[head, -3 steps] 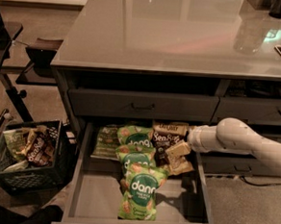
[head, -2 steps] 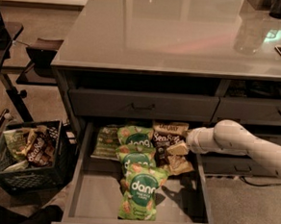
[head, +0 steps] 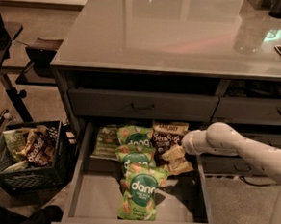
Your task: Pick brown chip bag from middle drawer and place on counter
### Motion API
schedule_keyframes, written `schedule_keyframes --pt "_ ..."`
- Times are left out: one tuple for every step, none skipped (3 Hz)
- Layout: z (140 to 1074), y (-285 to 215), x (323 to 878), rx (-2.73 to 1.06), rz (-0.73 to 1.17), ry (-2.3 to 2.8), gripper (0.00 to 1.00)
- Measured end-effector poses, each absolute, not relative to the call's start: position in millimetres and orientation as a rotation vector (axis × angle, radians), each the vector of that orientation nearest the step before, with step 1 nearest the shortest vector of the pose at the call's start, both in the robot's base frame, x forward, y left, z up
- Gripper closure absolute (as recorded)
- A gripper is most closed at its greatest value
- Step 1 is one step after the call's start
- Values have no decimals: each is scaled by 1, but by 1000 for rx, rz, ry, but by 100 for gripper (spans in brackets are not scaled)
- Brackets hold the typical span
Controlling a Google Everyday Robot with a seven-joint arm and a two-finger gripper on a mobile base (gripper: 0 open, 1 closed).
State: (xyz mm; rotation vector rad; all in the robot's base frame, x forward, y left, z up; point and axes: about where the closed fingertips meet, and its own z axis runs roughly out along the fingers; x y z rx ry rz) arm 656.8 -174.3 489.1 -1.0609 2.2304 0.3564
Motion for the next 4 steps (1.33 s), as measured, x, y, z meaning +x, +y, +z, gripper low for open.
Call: schedule_keyframes --pt "473 -167 665 -1064 351 2236 12" --pt "457 -163 673 -1059 336 2244 19" --pt "442 -162 681 -1065 280 2259 17" --pt "428 -168 688 -1048 234 2283 18"
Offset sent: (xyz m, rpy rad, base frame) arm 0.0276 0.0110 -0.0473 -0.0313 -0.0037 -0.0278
